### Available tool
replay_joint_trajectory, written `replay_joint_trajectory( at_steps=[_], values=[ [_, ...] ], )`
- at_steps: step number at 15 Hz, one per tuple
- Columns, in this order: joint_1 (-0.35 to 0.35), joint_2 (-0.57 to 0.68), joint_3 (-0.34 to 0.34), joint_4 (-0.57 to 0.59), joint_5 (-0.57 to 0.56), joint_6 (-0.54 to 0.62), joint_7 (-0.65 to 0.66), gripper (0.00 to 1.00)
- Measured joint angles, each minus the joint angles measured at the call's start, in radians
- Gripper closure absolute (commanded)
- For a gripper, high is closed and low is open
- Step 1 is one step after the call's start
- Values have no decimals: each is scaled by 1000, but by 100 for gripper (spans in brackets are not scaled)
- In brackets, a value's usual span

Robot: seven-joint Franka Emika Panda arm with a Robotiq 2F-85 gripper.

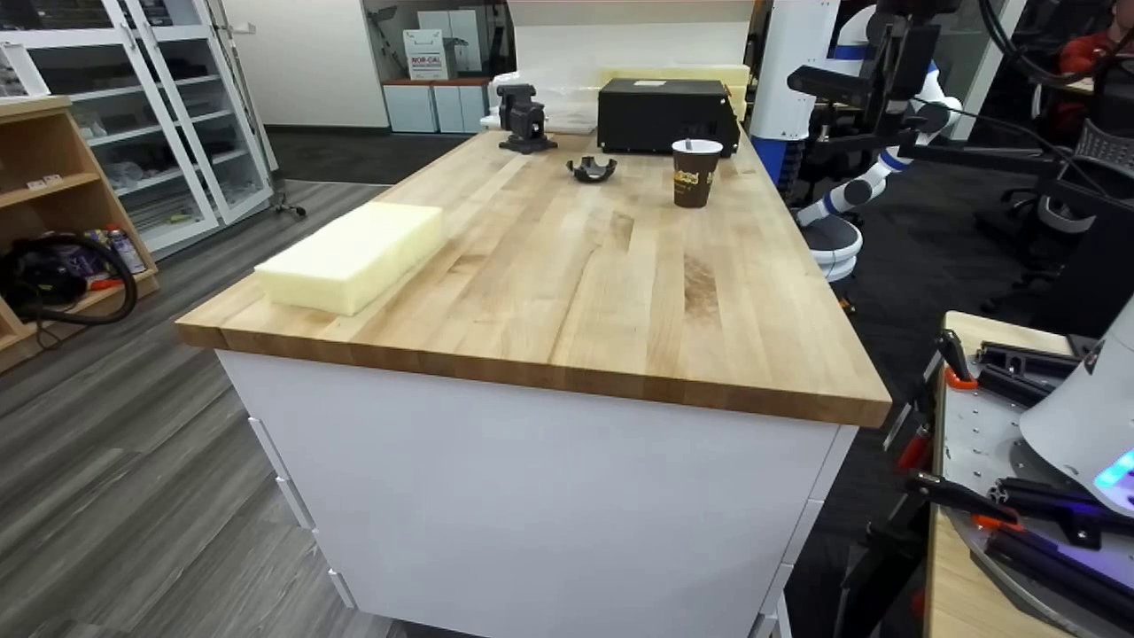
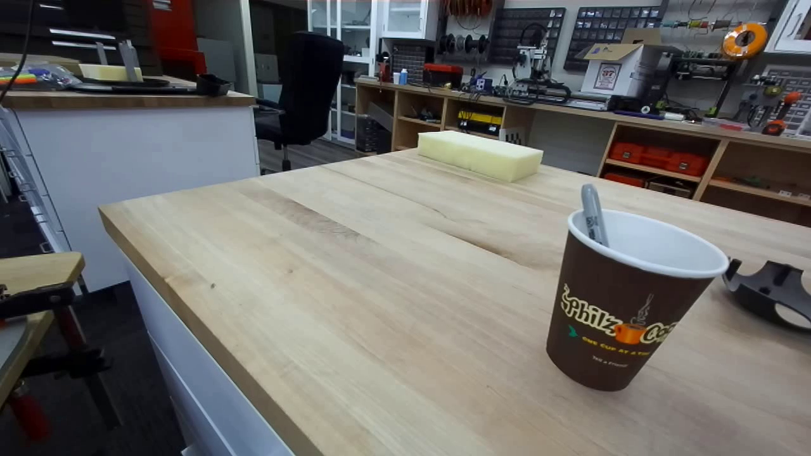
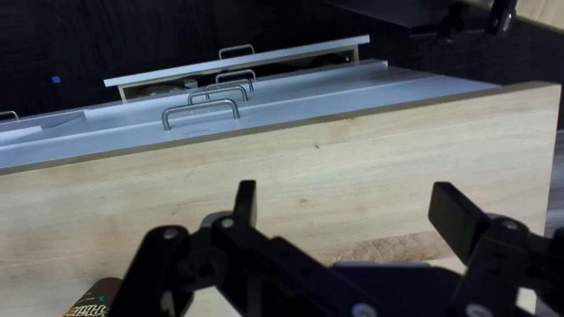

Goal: Remove the marker from the cup and put it on the table

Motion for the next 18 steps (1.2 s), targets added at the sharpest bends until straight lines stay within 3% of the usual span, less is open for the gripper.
replay_joint_trajectory(
  at_steps=[4, 8, 13, 18],
  values=[
    [-29, 1, -15, 75, -131, -173, -90, 0],
    [-31, 25, -68, 170, -240, -170, -240, 0],
    [-14, 129, -136, 258, -202, 87, -339, 0],
    [26, 266, -163, 320, -6, 270, -464, 0]
  ],
)
